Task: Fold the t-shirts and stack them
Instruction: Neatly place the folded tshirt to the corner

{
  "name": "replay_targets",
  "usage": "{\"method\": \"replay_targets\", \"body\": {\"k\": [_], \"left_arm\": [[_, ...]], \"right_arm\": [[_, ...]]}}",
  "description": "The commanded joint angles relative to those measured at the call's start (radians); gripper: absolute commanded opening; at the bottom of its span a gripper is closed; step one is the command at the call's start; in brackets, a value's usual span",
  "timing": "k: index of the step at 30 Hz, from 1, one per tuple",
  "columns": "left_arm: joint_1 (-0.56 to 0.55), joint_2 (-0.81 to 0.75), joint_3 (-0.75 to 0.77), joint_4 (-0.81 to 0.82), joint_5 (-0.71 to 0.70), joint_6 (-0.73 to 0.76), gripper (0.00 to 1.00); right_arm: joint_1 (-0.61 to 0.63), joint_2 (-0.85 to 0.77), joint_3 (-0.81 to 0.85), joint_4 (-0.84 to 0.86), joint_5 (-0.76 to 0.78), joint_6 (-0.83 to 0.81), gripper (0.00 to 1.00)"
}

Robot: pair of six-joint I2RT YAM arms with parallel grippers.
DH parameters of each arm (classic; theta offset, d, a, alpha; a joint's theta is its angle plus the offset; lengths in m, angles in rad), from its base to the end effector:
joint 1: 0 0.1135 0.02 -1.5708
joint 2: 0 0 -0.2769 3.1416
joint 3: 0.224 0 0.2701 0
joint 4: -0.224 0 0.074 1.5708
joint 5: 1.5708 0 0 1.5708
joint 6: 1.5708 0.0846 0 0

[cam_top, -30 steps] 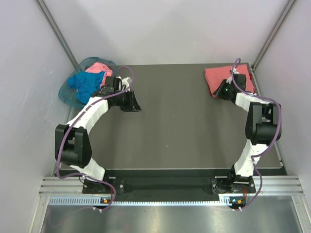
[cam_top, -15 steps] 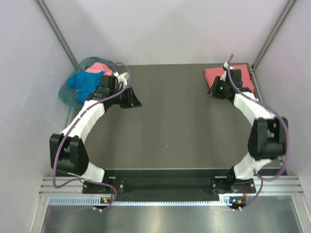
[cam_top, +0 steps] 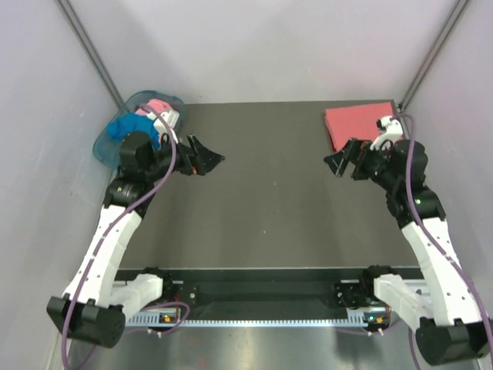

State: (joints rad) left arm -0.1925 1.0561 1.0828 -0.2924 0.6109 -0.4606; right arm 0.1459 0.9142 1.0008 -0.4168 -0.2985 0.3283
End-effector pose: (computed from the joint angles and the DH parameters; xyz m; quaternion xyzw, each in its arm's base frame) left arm 0.2691 -0.1019 0.3839 0.0797 0.7754 -0.4121 0.4719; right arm 0.2483 0.0616 0.3652 -0.0128 0.8092 0.2526 0.5303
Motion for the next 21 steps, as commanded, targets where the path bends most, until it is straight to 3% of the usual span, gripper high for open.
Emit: {"method": "replay_targets", "body": {"k": [1,6,21], "left_arm": [[0.004,-0.073,-0.026,0.026,-0.04,0.008,0.99],[0.004,-0.139,-0.027,-0.013,-0.062,0.011,0.99],[0.004,-0.189,0.0,-0.057,-0.077,0.036,0.99]], "right_arm": [[0.003,-0.077,-0.025,-0.016,-0.065,0.057,1.0],[0.003,-0.095,0.007,-0.08,-0.042,0.095,1.0],[0.004,-0.193,-0.031,-0.046,-0.03,0.107,1.0]]}}
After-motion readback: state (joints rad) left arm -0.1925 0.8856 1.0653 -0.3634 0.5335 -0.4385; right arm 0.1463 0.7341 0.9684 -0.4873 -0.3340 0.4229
